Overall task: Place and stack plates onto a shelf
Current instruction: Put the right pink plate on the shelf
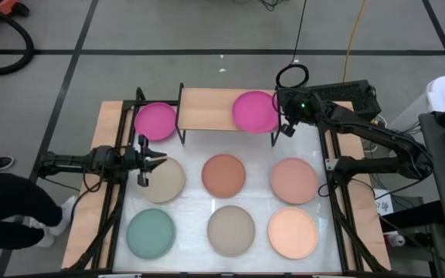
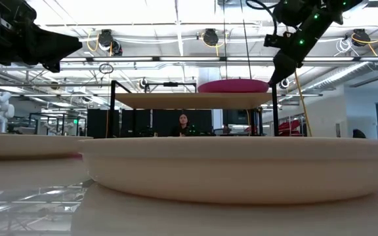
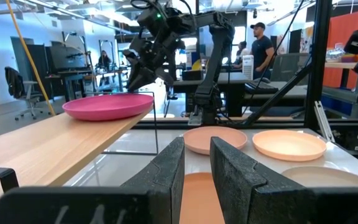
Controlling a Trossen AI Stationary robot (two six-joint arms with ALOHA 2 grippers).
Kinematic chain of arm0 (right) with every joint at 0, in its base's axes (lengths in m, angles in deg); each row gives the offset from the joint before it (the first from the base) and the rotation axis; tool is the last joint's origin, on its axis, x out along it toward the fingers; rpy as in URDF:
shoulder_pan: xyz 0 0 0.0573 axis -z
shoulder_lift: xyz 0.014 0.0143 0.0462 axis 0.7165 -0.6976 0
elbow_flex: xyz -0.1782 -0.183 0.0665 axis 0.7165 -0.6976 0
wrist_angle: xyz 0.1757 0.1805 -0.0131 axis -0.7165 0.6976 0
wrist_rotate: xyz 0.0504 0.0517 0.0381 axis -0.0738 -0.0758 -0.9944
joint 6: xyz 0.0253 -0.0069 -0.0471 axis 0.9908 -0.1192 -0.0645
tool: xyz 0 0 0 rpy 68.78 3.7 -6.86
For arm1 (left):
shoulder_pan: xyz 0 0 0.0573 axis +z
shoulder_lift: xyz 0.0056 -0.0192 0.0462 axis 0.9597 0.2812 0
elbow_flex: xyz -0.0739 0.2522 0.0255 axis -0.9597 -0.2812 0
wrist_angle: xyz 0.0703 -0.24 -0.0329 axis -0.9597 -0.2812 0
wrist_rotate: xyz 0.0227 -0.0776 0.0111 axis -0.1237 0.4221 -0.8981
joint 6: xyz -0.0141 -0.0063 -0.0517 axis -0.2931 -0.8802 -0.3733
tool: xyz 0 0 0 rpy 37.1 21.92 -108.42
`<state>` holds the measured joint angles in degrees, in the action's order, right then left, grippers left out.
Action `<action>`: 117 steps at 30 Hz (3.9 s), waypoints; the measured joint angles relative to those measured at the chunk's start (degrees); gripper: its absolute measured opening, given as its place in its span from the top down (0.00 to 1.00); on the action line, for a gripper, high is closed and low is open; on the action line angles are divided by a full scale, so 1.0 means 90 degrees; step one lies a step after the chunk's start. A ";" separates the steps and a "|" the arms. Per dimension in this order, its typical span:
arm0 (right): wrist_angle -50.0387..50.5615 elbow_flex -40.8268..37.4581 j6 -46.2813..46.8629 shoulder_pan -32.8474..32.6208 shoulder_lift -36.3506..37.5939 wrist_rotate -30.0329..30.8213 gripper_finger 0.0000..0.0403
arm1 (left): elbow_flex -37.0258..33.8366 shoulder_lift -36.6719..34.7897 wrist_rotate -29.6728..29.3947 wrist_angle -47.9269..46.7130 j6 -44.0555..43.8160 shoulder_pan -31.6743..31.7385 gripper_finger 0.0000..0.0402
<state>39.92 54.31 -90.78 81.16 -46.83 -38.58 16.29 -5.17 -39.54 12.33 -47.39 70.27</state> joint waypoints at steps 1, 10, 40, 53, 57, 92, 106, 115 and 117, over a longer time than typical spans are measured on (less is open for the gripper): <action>-0.0023 0.0000 0.0001 -0.0003 0.0004 -0.0031 0.88 | 0.0000 -0.0001 0.0000 0.0000 0.0000 -0.0001 0.80; -0.0493 0.0000 0.0471 -0.0017 0.0131 -0.0414 0.88 | 0.0000 0.0000 0.0000 0.0000 0.0000 -0.0002 0.80; -0.0268 0.0112 0.0479 0.0032 -0.0505 0.0480 0.81 | 0.0001 0.0000 0.0000 0.0002 0.0000 -0.0002 0.80; -0.1109 0.0090 0.0368 -0.0338 0.0367 -0.2108 0.81 | 0.0001 -0.0001 0.0000 0.0001 0.0000 -0.0001 0.80; -0.0741 0.0090 -0.0023 -0.0848 0.0416 -0.2365 0.81 | 0.0001 0.0000 0.0000 0.0002 0.0000 -0.0002 0.80; -0.1223 0.0117 -0.1587 -0.1892 -0.1539 0.0027 0.98 | 0.0000 0.0000 0.0000 0.0000 0.0000 0.0000 0.80; -0.1766 0.0102 -0.1843 -0.1402 -0.1547 -0.0344 0.99 | 0.0000 -0.0001 0.0000 0.0002 0.0000 -0.0002 0.80; -0.2266 0.0100 -0.1796 -0.1345 -0.1545 -0.1096 0.99 | 0.0000 -0.0001 0.0000 0.0002 0.0000 -0.0001 0.80; -0.2256 0.0100 -0.1746 -0.1345 -0.1542 -0.1183 0.99 | 0.0001 -0.0001 0.0000 0.0002 0.0000 -0.0002 0.80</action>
<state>19.61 55.21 -106.50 69.06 -60.71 -49.23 16.30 -5.17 -39.54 12.35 -47.39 70.25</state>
